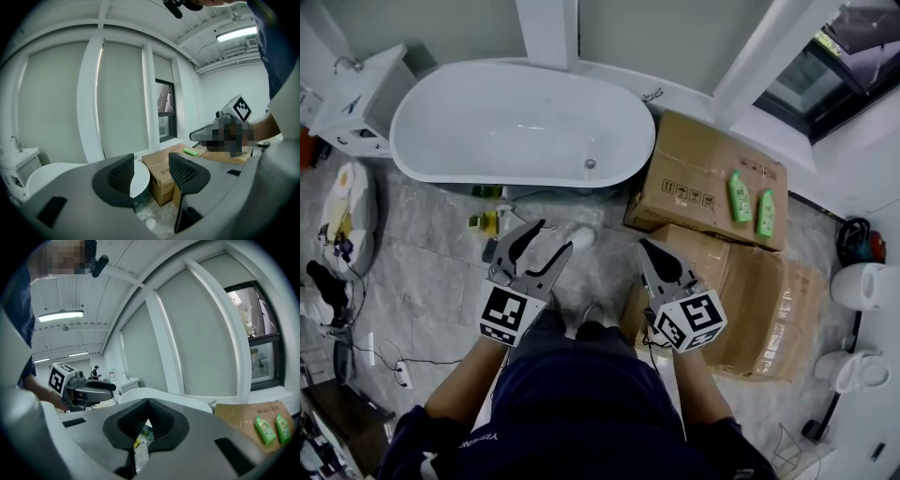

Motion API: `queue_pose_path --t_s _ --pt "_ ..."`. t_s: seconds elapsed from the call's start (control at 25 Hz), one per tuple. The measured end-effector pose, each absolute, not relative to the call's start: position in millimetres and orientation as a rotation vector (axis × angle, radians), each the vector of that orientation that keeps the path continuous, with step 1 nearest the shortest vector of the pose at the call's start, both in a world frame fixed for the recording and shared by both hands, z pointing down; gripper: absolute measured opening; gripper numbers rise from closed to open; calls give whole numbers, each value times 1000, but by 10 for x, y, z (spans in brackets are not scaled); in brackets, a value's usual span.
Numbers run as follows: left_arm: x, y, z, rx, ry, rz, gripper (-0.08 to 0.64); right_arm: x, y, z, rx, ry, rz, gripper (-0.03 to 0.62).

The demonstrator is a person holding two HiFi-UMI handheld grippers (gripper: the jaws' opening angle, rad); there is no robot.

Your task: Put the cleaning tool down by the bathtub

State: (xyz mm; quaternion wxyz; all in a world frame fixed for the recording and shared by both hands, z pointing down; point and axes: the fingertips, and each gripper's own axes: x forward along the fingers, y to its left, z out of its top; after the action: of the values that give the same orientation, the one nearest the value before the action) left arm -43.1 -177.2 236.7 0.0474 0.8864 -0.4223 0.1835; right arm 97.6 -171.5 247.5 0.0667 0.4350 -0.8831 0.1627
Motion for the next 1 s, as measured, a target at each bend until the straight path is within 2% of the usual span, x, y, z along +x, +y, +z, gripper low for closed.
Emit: queue_pose_path --t_s 0.64,1.0 --pt "-277 -1773 2073 2749 -1316 515 234 1090 -1683 2155 1308 -2709 411 5" --pt "-196 -1749 1950 2786 -1315 496 195 1110 -1677 2076 1312 -2715 391 5"
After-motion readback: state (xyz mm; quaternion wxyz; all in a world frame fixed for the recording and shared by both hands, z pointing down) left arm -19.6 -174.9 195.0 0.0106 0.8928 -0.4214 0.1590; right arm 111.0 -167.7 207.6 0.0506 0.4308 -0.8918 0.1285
